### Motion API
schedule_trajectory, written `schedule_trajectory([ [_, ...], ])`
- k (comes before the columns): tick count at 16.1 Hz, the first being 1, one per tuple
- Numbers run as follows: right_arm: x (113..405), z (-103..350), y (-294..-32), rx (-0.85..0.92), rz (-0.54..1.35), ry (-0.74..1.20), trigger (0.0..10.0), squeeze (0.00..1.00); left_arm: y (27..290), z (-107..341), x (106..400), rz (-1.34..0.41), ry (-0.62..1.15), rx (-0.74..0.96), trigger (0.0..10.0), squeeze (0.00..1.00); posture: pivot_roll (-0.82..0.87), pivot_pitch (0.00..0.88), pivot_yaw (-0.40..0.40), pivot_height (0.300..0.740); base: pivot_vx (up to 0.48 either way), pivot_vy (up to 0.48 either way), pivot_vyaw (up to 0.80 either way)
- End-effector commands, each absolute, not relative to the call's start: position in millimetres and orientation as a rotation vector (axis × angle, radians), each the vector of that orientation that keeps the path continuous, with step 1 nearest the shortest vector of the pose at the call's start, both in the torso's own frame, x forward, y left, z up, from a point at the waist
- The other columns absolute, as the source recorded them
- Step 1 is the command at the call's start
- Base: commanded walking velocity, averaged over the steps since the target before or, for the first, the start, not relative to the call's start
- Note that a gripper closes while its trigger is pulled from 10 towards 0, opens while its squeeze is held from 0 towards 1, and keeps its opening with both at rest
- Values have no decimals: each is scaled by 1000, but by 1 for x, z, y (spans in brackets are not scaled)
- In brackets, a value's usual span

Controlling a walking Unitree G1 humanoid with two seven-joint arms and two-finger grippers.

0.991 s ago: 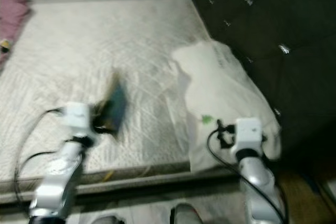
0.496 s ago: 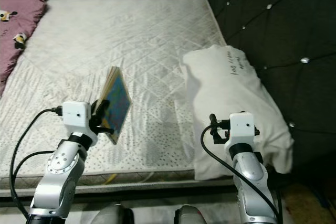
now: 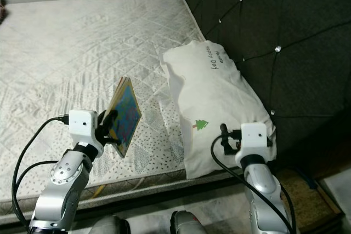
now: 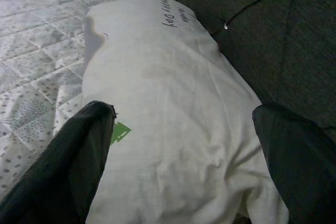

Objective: Clean up the room

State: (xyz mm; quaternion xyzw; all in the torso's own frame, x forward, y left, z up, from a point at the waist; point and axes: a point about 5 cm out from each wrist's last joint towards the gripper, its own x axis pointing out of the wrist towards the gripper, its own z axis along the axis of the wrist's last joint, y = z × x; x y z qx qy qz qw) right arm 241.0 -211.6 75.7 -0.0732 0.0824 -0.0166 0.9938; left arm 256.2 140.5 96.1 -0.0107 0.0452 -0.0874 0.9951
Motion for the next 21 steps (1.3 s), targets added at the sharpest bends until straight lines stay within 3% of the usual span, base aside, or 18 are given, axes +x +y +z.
schedule_trajectory([
  [1,242,81,-212,-148,-26,147,10000,0,144,104,256,-151,59,0,10000,0,-46,105,-12,740,0,0,0],
  [8,241,81,-211,-150,-24,149,10000,0,143,108,256,-164,36,17,10000,0,-48,112,-12,740,0,0,0],
  [15,242,81,-211,-154,-20,148,10000,0,143,109,258,-160,33,6,10000,0,-50,111,-13,740,0,-268,0],
  [21,242,81,-211,-154,-22,146,10000,0,144,111,257,-140,14,-13,10000,0,-49,110,-13,740,0,0,0],
])
